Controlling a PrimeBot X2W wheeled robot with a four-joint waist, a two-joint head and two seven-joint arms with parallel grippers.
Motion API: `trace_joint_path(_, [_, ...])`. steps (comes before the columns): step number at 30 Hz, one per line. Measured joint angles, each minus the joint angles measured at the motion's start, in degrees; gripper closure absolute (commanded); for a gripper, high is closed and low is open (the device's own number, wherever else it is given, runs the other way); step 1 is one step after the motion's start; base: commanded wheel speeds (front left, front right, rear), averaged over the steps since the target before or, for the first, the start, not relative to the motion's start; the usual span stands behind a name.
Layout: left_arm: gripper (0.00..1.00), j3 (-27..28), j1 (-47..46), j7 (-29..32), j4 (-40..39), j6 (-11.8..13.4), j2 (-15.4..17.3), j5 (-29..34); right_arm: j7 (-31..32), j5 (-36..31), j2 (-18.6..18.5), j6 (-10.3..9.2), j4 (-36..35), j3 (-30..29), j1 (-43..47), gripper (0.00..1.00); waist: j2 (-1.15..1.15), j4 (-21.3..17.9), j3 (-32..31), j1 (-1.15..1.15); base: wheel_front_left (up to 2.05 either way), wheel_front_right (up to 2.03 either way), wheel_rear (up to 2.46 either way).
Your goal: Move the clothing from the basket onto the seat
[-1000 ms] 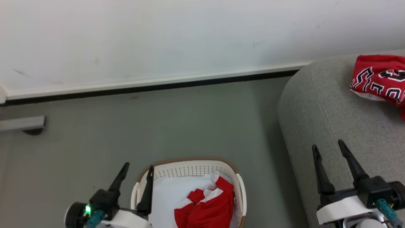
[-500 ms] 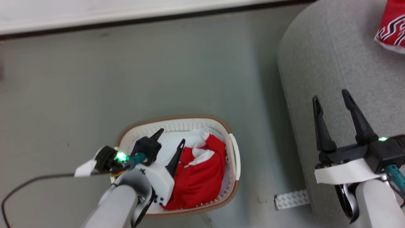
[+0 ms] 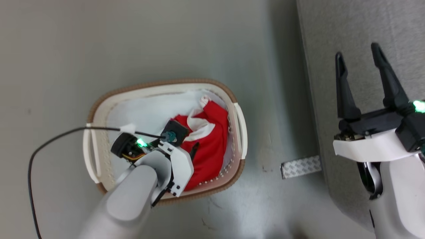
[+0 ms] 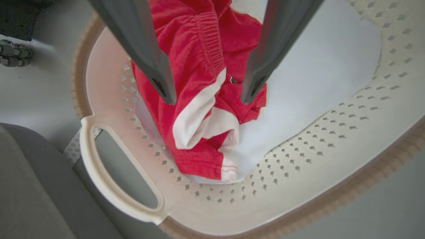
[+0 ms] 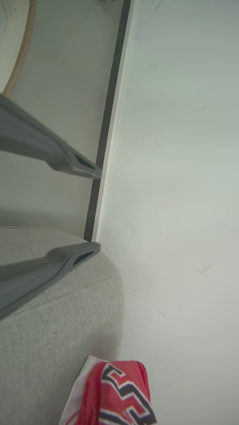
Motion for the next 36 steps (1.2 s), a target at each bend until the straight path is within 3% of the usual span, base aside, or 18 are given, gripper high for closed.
trace_joint_path(17, [0.0, -5.82, -13.61, 0.87, 15.93, -1.27, -1.27, 0.82, 0.0, -1.76, 0.01, 0.0, -4.81, -1.19, -4.65, 0.0, 0.0, -1.02, 15.19, -0.01, 0.0, 0.0, 0.0])
trace_joint_path(29, [0.0, -10.67, -17.31, -2.1, 22.09, -1.56, -4.1, -0.69, -0.05, -2.79, 0.11, 0.0, -6.64, -2.92, -3.74, 0.0, -0.01, -0.68, 16.87, -0.02, 0.0, 0.0, 0.0])
trace_joint_path(30, [0.39, -11.39, -17.39, -2.19, 22.34, -1.56, -4.28, -1.03, -0.05, -2.9, 0.1, 0.0, -6.65, -2.93, -3.61, 0.0, 0.0, -0.66, 16.85, -0.02, 0.0, 0.0, 0.0])
trace_joint_path(32, [1.0, -12.68, -17.59, -2.69, 22.75, -1.56, -4.56, -1.65, -0.05, -2.94, 0.09, 0.0, -6.65, -2.97, -3.52, 0.0, 0.0, -0.56, 16.82, -0.01, 0.0, 0.0, 0.0])
trace_joint_path(36, [1.0, -14.18, -18.02, -4.21, 23.8, -1.57, -4.71, -3.79, -0.05, -2.96, 0.07, 0.0, -6.34, -2.83, -3.53, 0.0, 0.0, -0.37, 16.46, -0.01, 0.0, 0.0, 0.0])
